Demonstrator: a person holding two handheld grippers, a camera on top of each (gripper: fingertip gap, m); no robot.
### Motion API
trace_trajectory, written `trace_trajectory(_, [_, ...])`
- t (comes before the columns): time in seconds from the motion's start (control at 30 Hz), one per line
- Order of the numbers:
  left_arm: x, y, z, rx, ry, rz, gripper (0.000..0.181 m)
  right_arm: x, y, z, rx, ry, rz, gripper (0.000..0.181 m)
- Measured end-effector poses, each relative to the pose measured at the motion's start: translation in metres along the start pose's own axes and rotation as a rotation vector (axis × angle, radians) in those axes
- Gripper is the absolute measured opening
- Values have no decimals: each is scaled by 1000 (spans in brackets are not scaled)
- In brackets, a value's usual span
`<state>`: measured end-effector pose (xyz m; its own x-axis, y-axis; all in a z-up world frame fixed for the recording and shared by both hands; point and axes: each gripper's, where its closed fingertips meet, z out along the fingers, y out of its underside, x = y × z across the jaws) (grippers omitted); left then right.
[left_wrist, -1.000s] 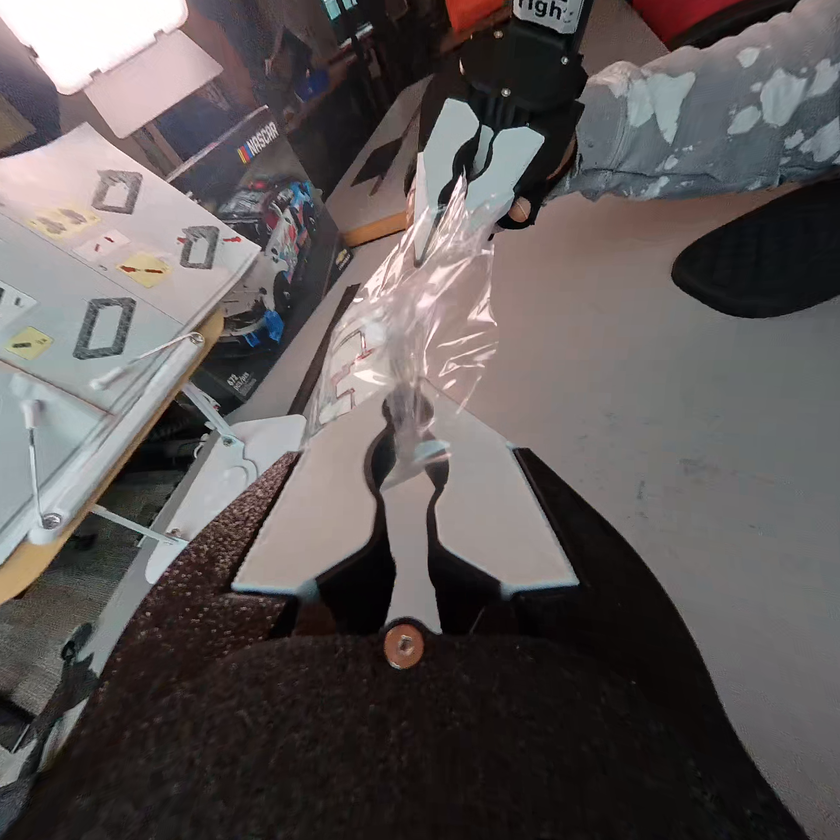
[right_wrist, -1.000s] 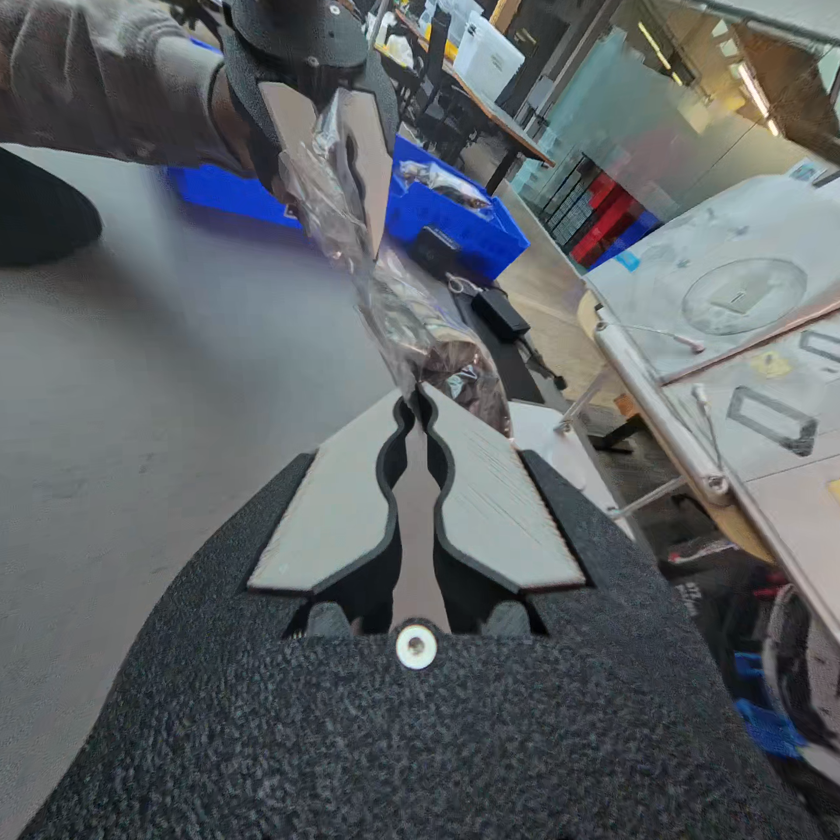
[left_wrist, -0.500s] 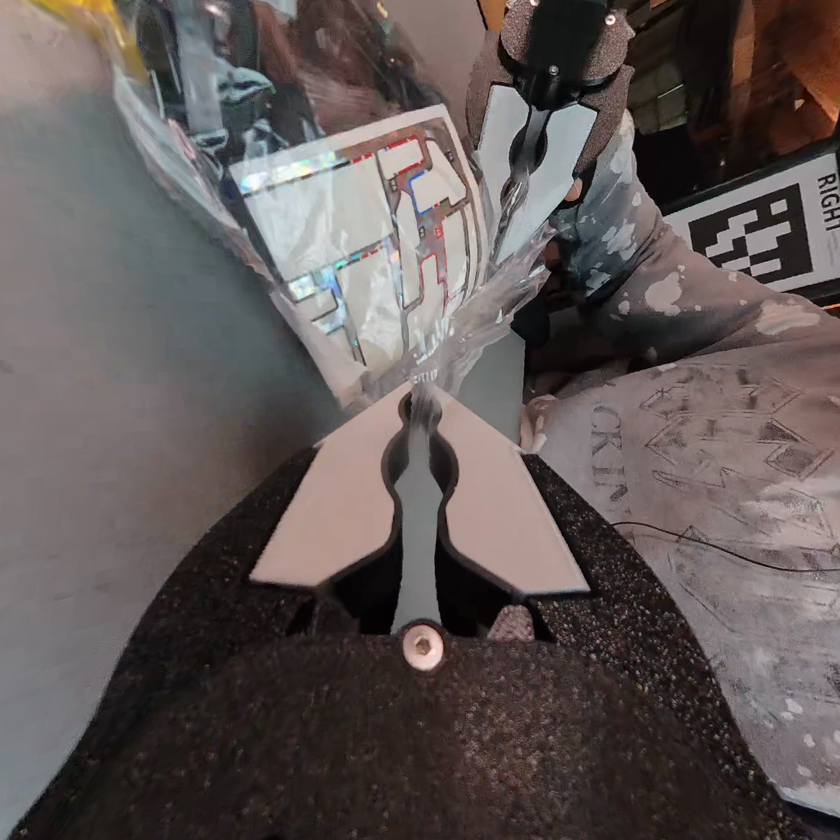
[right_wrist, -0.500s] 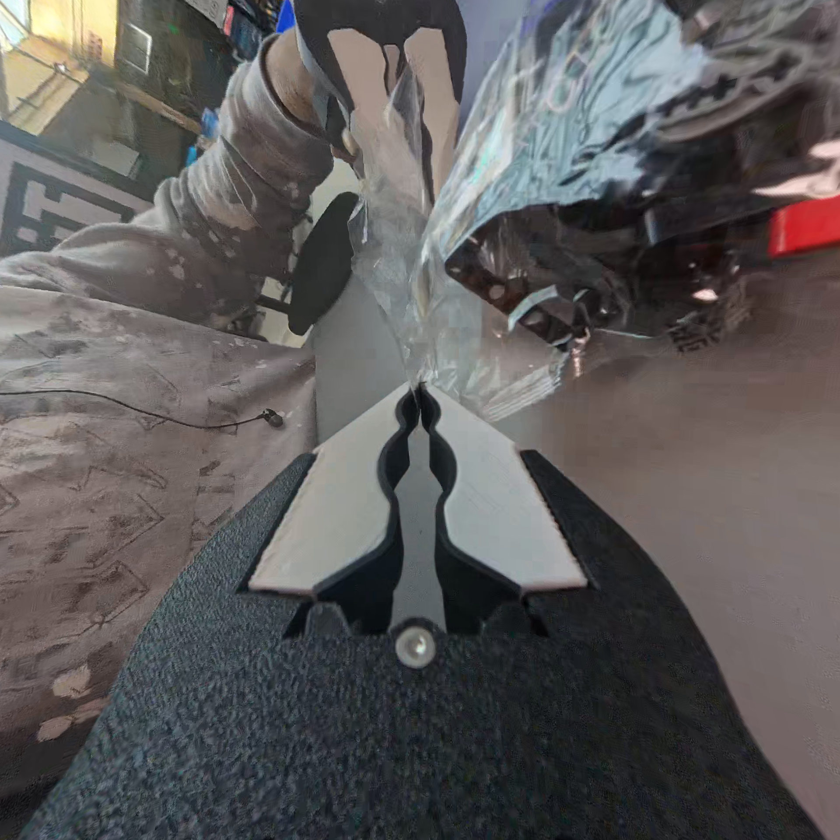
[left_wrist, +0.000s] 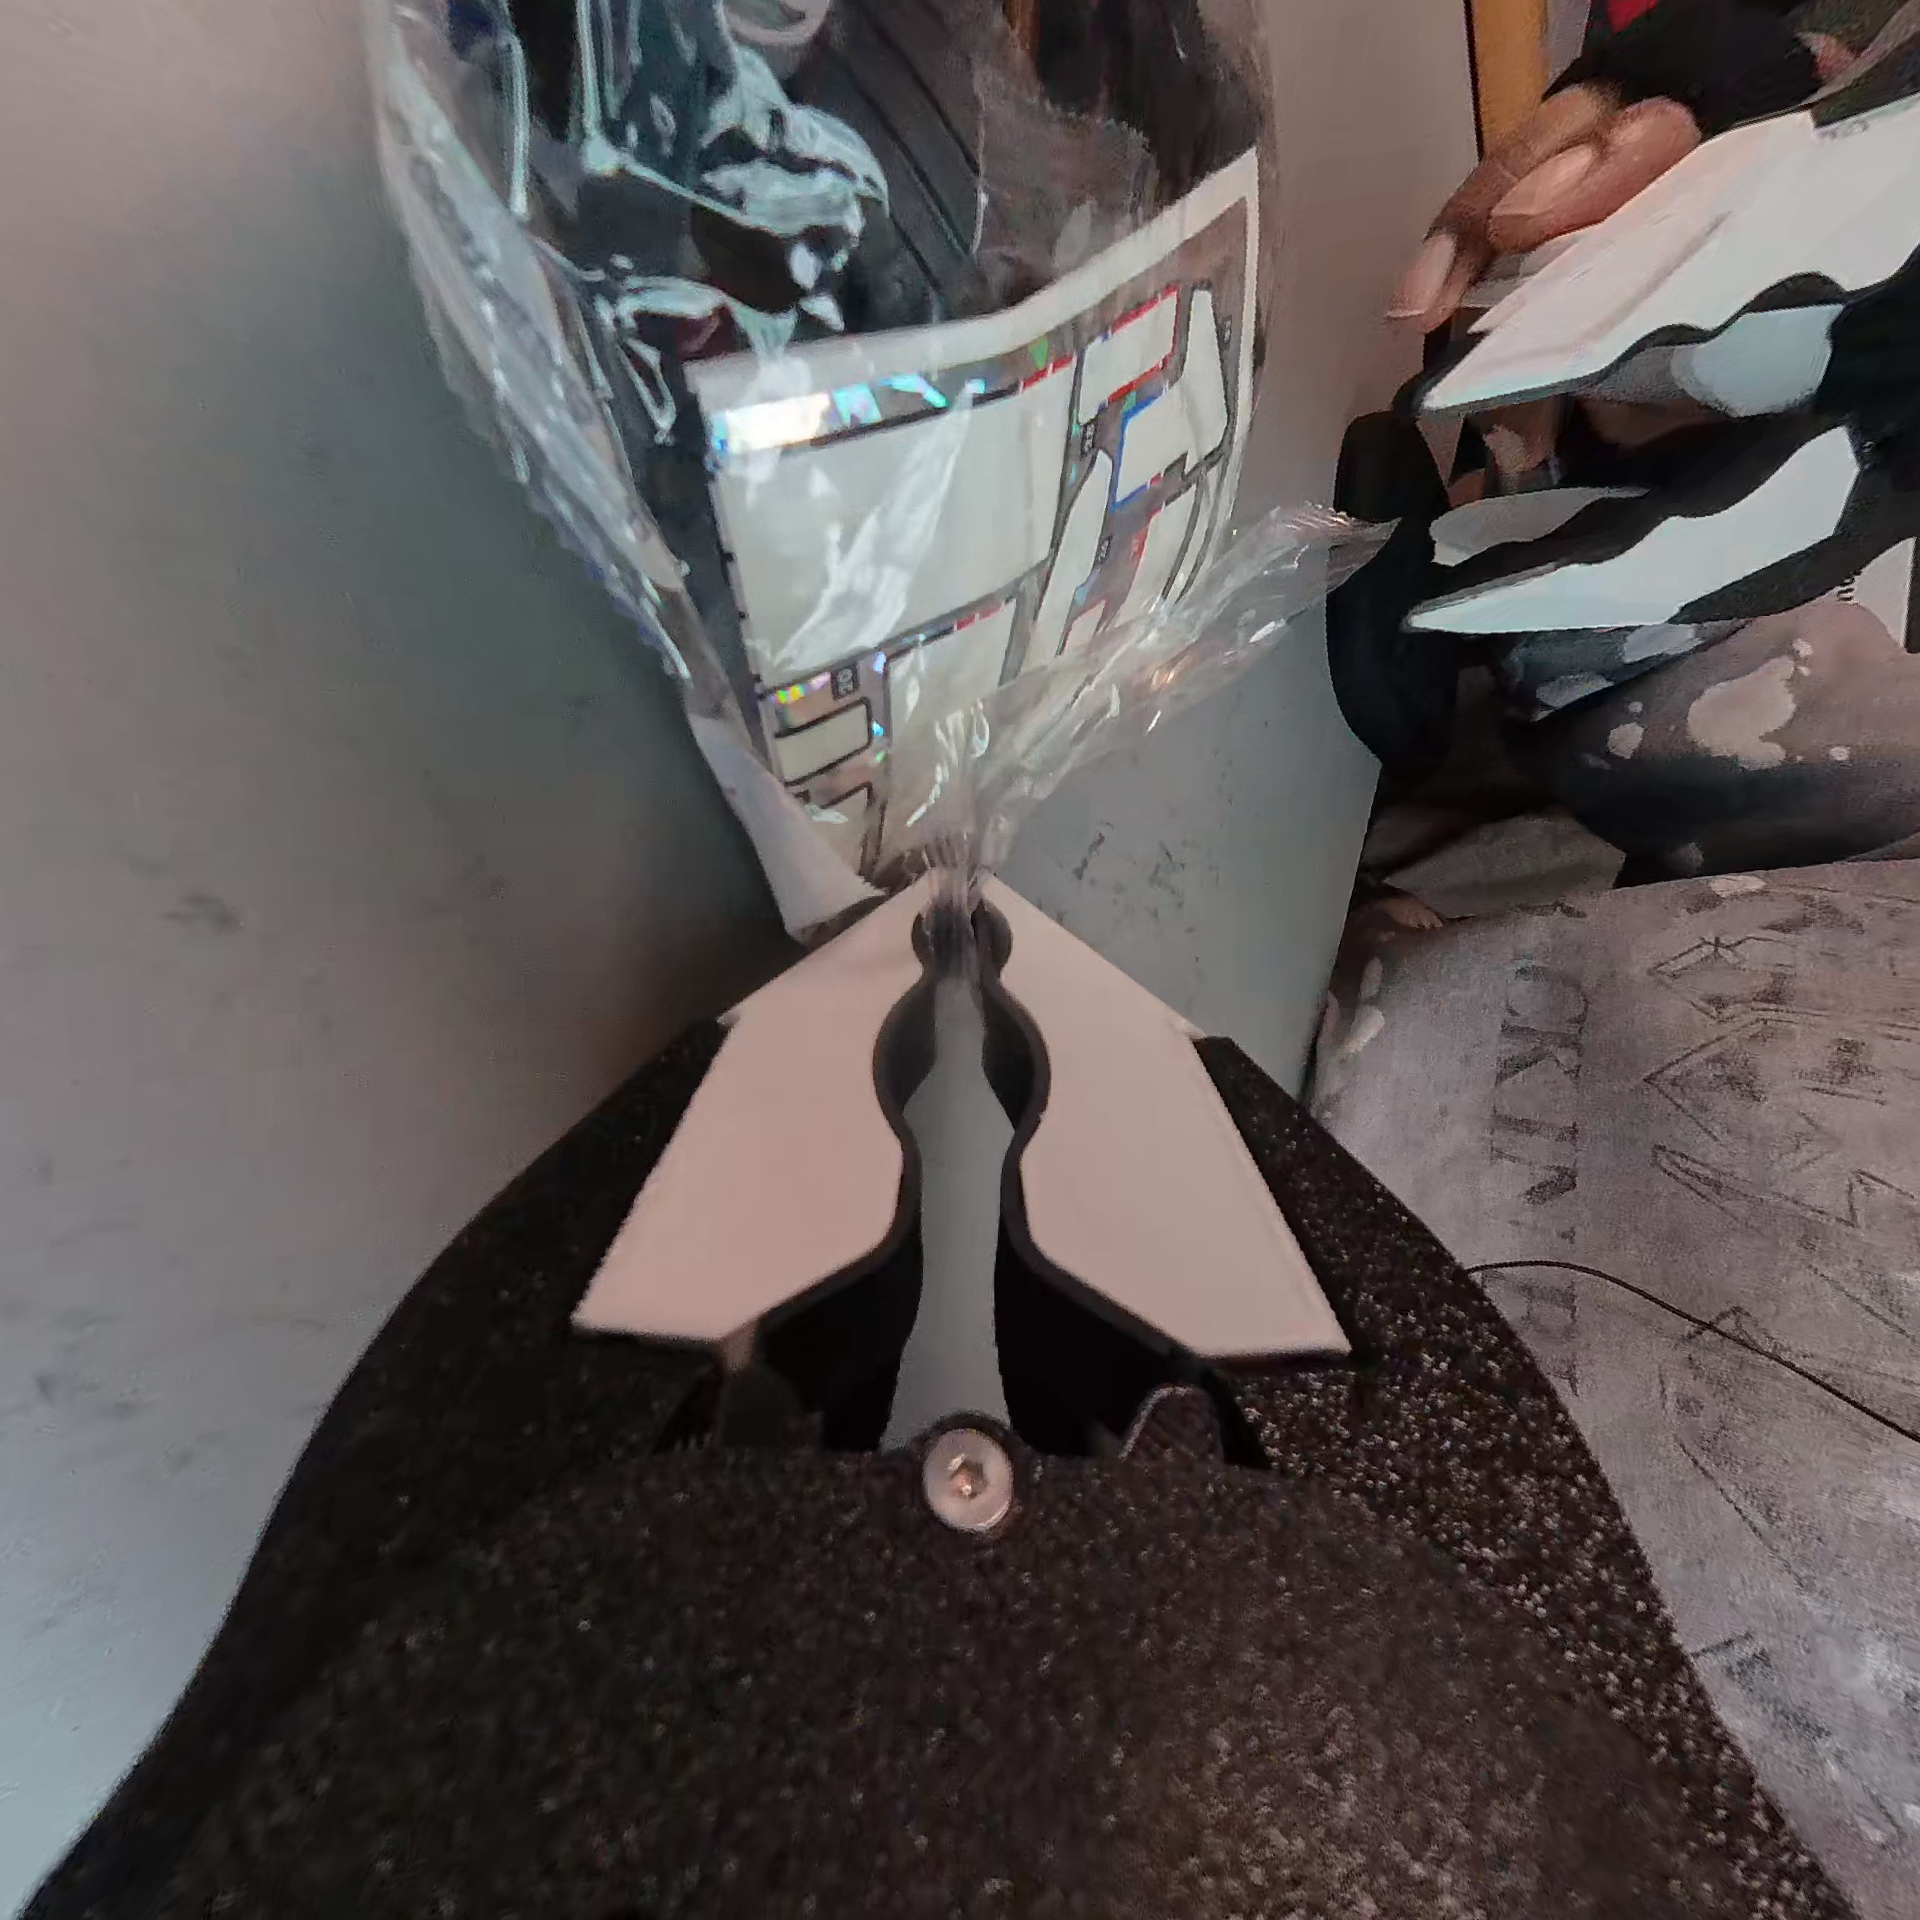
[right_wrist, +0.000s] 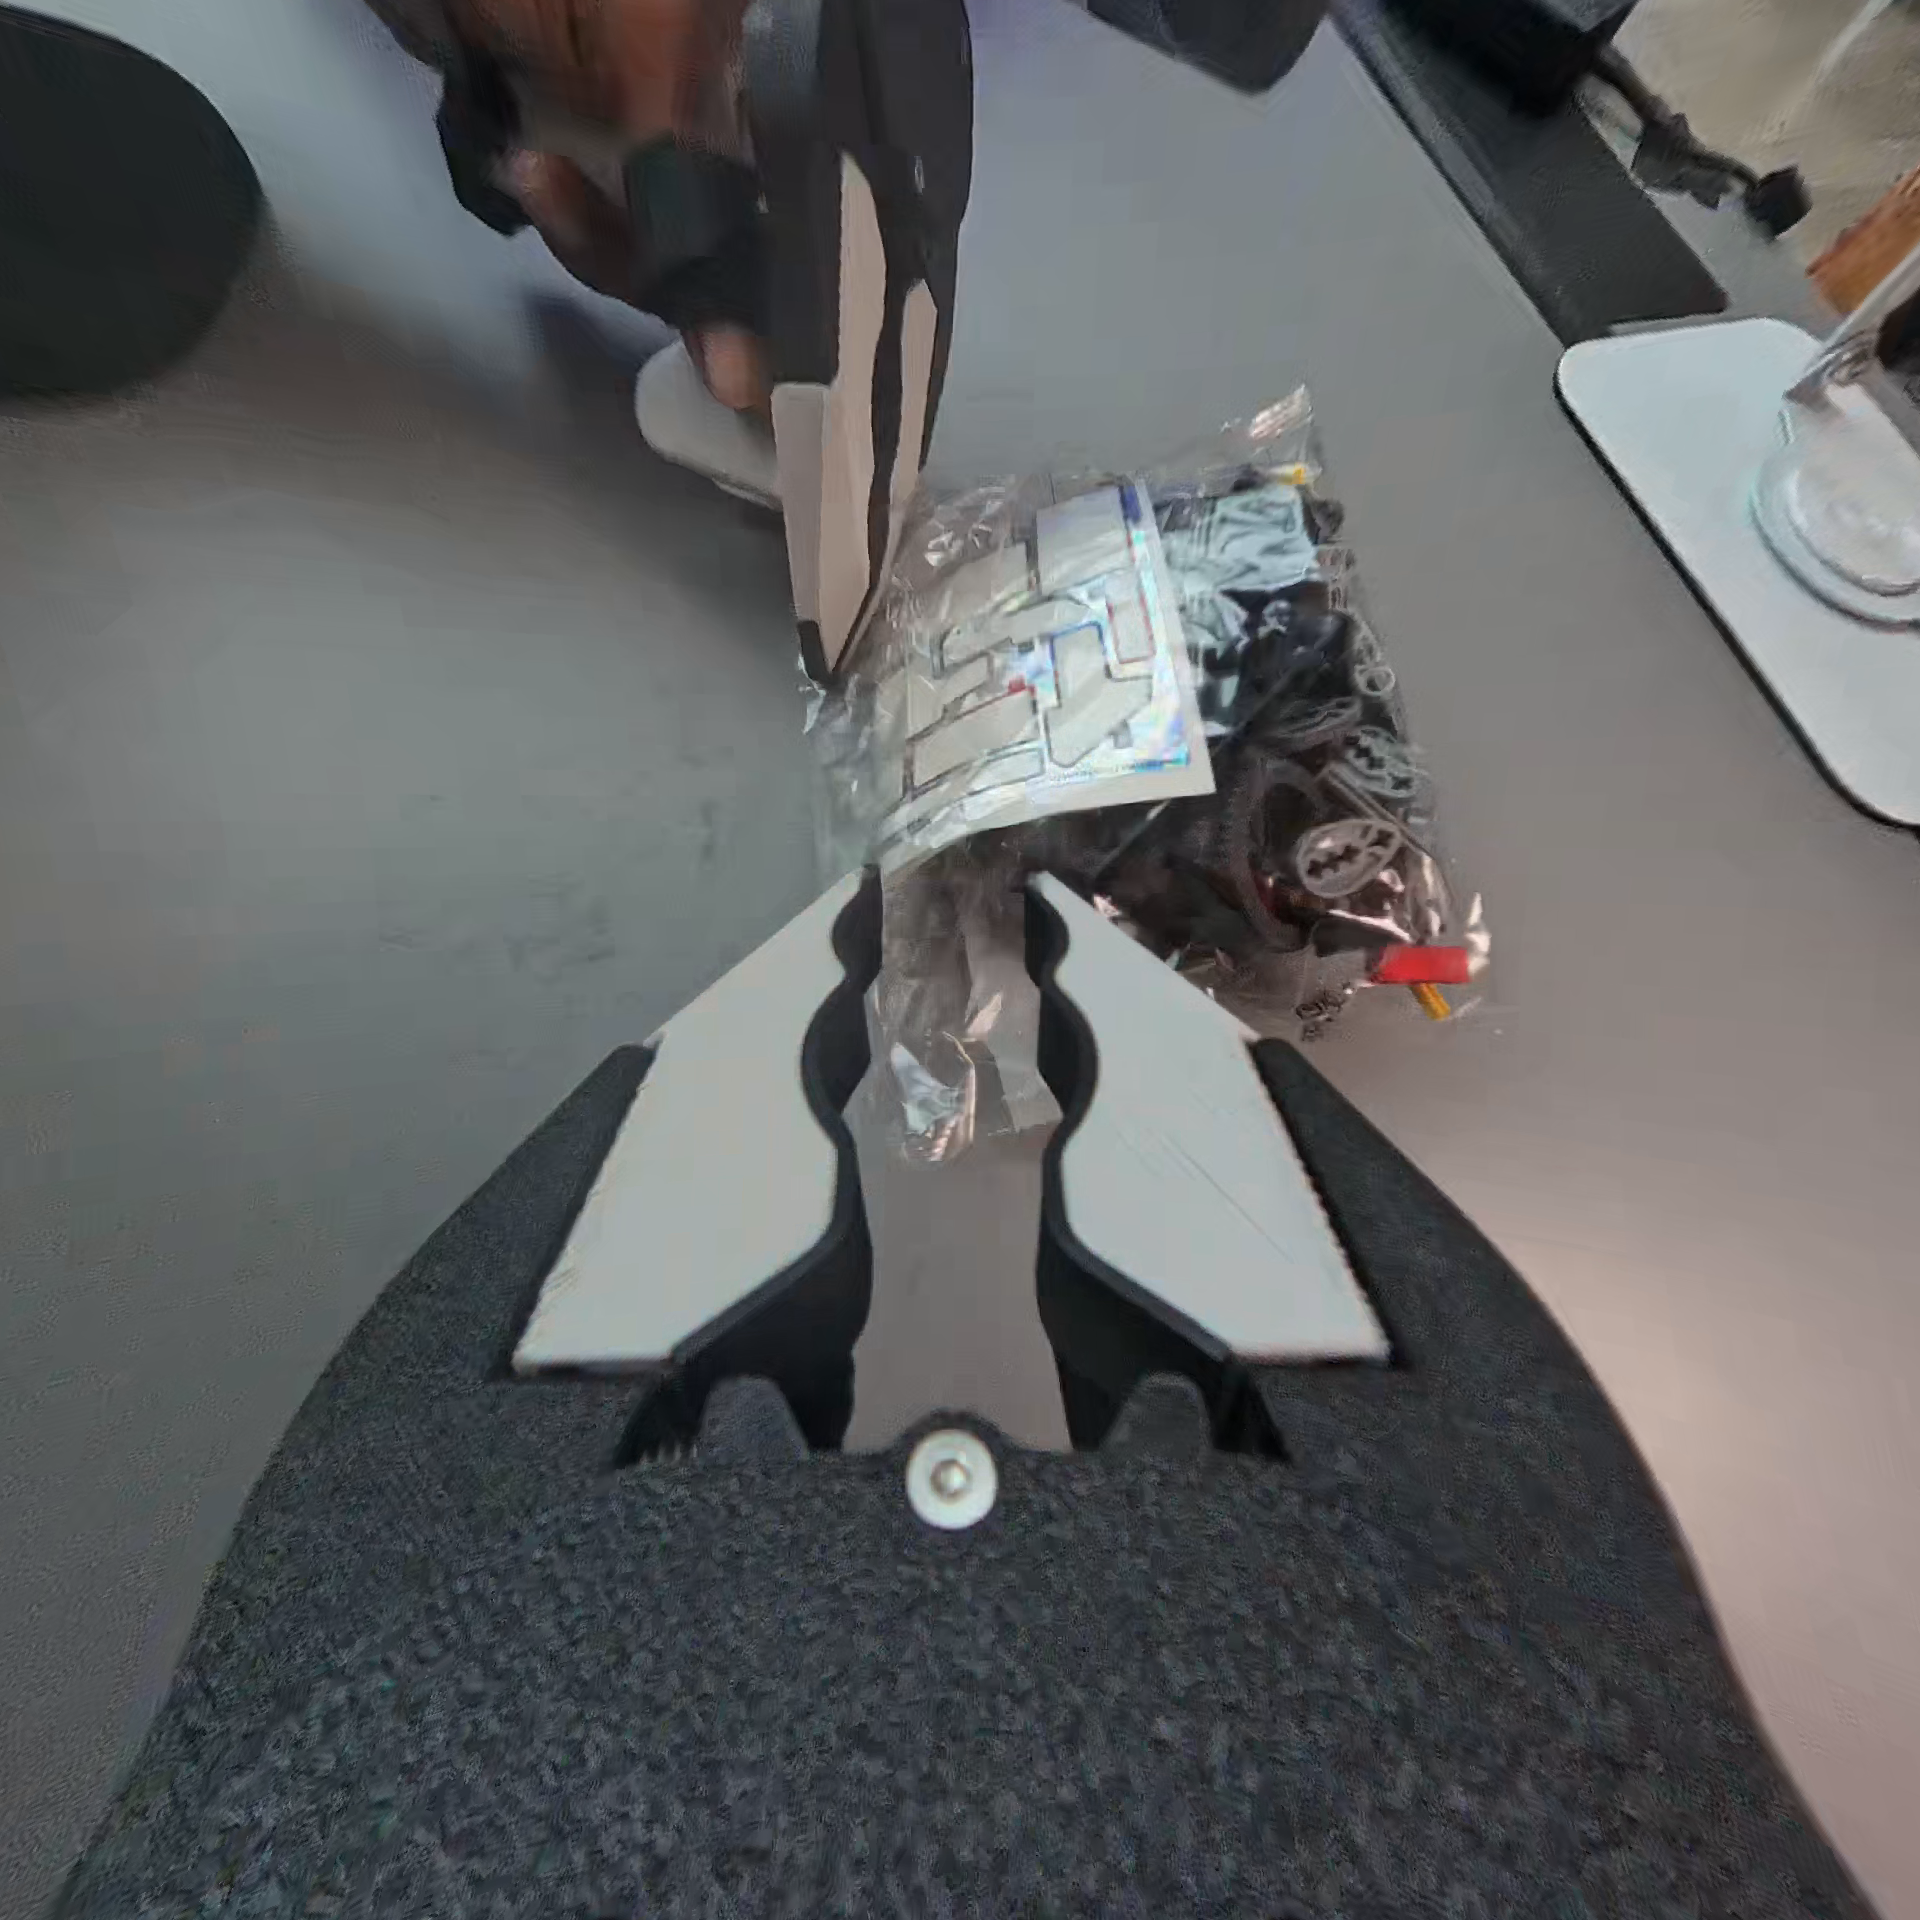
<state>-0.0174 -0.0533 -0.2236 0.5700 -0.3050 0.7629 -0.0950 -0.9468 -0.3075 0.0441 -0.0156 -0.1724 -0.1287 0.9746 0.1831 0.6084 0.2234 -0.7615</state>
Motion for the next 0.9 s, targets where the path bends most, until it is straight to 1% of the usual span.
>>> trace_trajectory(0.03, [0, 0, 0, 1, -1, 2, 0, 11, 17, 12, -84, 51, -28, 13])
trace_trajectory(0.07, [0, 1, 0, 1, -2, 6, 0, 19, 28, 19, -99, 60, -25, 12])
trace_trajectory(0.1, [-1, 1, -1, 4, -6, 9, 0, 20, 29, 23, -62, 5, 60, 10])
trace_trajectory(0.17, [-3, 2, -5, 20, -14, 14, 0, 17, 37, 25, -77, -136, 280, 6])
trace_trajectory(0.23, [-5, 4, -10, 42, -16, 20, 0, 19, 41, 25, -81, -186, 332, 3])
trace_trajectory(0.37, [-10, 1, -18, 100, -28, 23, 2, 17, 44, 28, -152, -192, 283, 0])
trace_trajectory(0.43, [-10, 0, -18, 111, -36, 27, 2, 19, 43, 27, -159, -199, 258, 0])
trace_trajectory(0.5, [-11, -1, -18, 120, -33, 17, 0, 28, 33, 19, -101, -174, 246, 0])
trace_trajectory(0.53, [-12, -1, -18, 122, -27, 9, 0, 32, 22, 11, -42, -169, 237, 5])
trace_trajectory(0.6, [-12, -1, -18, 118, -20, -1, 0, 23, -8, -10, 103, -237, 167, 17])
trace_trajectory(0.63, [-12, -1, -18, 114, -21, -3, 0, 15, -16, -18, 138, -261, 100, 22])
trace_trajectory(0.7, [-13, -2, -18, 109, -25, -9, 0, -5, -22, -19, 157, -280, -60, 20])
trace_trajectory(0.77, [-13, -3, -17, 110, -26, -22, 0, -28, -19, -6, 145, -299, -198, 11])
trace_trajectory(0.8, [-13, -4, -16, 112, -26, -29, 0, -33, -16, 5, 127, -282, -260, 7])
trace_trajectory(0.87, [-14, -5, -16, 112, -30, -41, 0, -32, -13, 24, 63, -209, -349, 0])
trace_trajectory(0.9, [-14, -6, -15, 111, -33, -44, 0, -30, -14, 33, 31, -185, -355, 0])
